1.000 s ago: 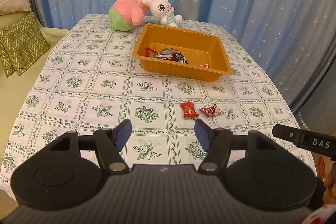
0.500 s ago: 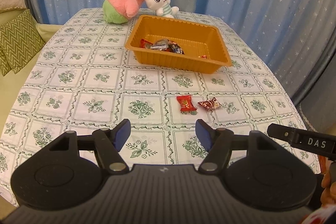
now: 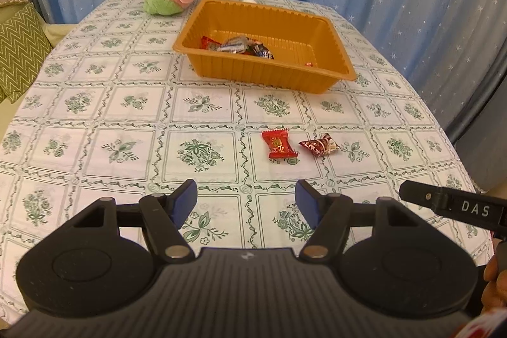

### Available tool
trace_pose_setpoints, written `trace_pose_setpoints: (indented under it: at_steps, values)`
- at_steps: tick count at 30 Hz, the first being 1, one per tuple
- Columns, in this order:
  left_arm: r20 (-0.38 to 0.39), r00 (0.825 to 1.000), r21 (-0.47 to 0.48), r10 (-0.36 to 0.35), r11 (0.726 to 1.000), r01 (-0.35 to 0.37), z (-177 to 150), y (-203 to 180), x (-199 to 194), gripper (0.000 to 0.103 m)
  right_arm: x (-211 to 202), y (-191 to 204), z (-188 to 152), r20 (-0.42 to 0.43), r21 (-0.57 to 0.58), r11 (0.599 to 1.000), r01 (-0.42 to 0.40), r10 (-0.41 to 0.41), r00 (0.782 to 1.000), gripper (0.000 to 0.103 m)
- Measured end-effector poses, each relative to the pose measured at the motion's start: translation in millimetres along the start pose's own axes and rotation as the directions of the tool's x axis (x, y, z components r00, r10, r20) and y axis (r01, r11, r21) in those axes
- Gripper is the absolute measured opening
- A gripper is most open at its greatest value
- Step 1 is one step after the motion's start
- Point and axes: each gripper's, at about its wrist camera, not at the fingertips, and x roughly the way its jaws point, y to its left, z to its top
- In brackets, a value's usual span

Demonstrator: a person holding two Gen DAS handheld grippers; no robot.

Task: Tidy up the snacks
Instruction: 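Withdraw both tools from the tray toward the two remaining red candies, then grasp a red candy packet with the left tool while the right tool grasps a red-brown candy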

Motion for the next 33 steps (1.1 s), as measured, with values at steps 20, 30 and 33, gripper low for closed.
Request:
trace_pose_setpoints:
  at_steps: [20, 30, 33]
  values:
    - [-0.016, 0.995, 0.051, -0.096, 0.994, 0.096, 33.5, -21.2, 91.9, 0.040, 54.5, -14.7, 14.0, -0.011, 0.054, 0.998, 0.024, -0.023, 1.000, 0.063]
    - [-0.054, 0.993, 0.166, -0.102, 0.980, 0.109, 30.6, -30.3, 117.4, 0.022, 65.6, -12.3, 16.7, -0.007, 0.051, 0.999, 0.020, -0.020, 1.000, 0.063]
    - [-0.046, 0.995, 0.203, -0.087, 0.974, 0.095, 26.8, -26.8, 114.1, 0.018, 70.1, -8.5, 16.7, -0.009, 0.041, 0.999, 0.007, -0.007, 1.000, 0.063]
